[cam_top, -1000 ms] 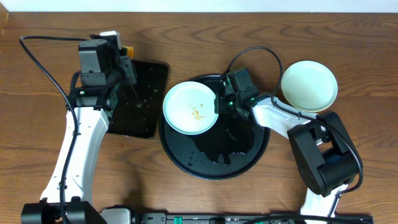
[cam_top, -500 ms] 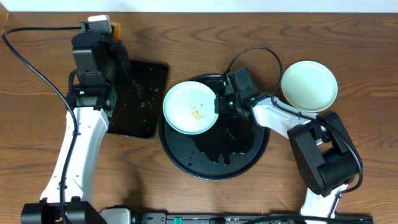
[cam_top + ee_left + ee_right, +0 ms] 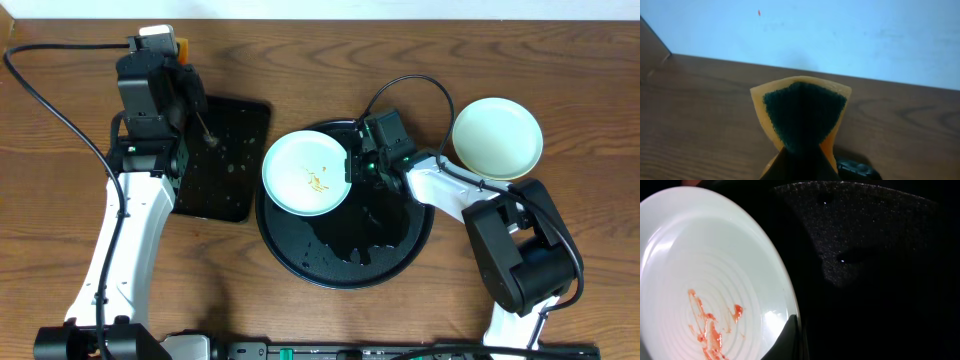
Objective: Clean dirty plates on tray and stack at the side
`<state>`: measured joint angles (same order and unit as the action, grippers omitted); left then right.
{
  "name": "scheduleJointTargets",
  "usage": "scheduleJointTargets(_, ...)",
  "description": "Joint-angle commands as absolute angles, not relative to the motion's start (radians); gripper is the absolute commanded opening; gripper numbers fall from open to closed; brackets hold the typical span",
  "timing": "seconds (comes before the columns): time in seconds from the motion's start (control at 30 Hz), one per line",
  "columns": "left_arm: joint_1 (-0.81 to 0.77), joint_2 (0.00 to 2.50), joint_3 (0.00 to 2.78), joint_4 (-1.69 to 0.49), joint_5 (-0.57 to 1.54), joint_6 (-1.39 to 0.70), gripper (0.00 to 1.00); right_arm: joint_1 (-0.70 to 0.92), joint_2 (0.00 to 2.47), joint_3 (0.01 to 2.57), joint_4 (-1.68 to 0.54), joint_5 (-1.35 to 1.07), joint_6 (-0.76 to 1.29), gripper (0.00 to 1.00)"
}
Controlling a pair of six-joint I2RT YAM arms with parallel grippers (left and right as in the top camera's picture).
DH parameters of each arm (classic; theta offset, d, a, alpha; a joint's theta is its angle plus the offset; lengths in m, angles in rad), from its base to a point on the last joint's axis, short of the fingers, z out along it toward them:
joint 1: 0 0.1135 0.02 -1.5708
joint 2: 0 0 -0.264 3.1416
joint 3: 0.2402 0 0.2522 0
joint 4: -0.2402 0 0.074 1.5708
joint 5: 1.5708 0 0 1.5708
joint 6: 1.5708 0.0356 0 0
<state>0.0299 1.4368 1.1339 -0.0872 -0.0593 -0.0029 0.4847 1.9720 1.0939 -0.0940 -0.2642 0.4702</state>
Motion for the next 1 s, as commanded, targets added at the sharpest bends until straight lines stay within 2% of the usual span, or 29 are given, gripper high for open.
scheduleJointTargets(0.0, 0.029, 1.425, 1.16, -0.14, -0.075, -0.019, 0.08, 0.493, 1.974, 1.096, -0.117, -0.225, 0.447, 0.01)
scheduleJointTargets(0.3, 0.029, 1.48, 1.145, -0.381, 0.022, -0.041, 0.08, 0.492, 1.845, 1.096, -0.251, -0.083, 0.376, 0.01)
scheduleJointTargets(0.57, 0.028, 1.605, 1.136, -0.524, 0.128, -0.05, 0.08, 0.492, 1.79, 1.096, -0.462, -0.076, 0.343, 0.01)
scheduleJointTargets(0.73, 0.028, 1.633, 1.136, -0.565, 0.22, -0.05, 0.08, 0.492, 1.79, 1.096, -0.575, -0.075, 0.343, 0.01)
scheduleJointTargets(0.97, 0.028, 1.632, 1.137, -0.56, 0.333, -0.05, 0.07, 0.492, 1.79, 1.096, -0.597, -0.079, 0.342, 0.01)
